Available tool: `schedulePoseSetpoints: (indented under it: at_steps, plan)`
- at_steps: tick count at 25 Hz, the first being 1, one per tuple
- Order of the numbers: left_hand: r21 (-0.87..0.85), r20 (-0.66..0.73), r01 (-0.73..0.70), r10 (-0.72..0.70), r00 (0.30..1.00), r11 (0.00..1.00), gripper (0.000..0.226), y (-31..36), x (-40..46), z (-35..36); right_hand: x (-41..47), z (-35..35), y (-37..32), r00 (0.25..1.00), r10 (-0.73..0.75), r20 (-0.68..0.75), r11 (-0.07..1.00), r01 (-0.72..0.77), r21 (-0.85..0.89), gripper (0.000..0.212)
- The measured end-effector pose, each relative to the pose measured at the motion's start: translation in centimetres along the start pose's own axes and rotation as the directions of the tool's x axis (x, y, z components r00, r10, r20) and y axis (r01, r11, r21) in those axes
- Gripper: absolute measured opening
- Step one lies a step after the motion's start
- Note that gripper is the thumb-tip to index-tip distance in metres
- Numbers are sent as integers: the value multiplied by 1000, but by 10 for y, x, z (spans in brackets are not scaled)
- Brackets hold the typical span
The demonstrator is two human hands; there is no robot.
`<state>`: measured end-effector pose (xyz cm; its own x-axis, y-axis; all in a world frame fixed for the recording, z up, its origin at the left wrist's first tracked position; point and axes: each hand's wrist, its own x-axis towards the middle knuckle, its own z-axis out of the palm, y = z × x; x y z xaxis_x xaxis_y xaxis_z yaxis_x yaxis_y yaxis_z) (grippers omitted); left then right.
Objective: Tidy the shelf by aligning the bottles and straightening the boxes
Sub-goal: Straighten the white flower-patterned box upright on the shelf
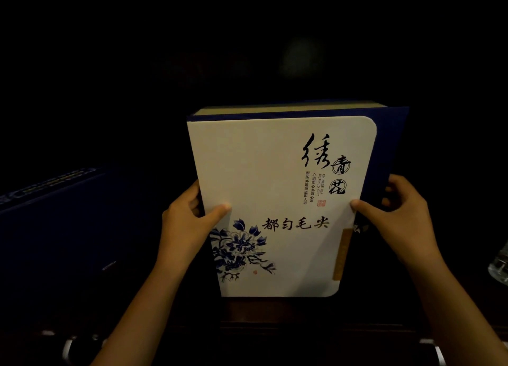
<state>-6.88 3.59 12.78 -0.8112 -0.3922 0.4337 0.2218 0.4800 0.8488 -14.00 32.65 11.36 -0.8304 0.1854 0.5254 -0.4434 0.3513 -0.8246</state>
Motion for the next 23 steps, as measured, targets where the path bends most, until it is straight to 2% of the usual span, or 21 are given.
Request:
schedulePoseSetpoints:
  at_steps: [13,18,23]
  plan:
    - [-91,3,4,-4,1000,996,60,-7,-3,1,-3,2,7,1000,7,-23,1000,-7,-5,61]
    - [-99,34,-1,5,999,995,61,-6,-9,-3,-9,3,7,998,-36,-57,998,33,-59,67]
    - [-93,58,22,-16,998,995,73,-12,-4,-29,-13,3,-6,990,-31,-137,994,16,-110,76]
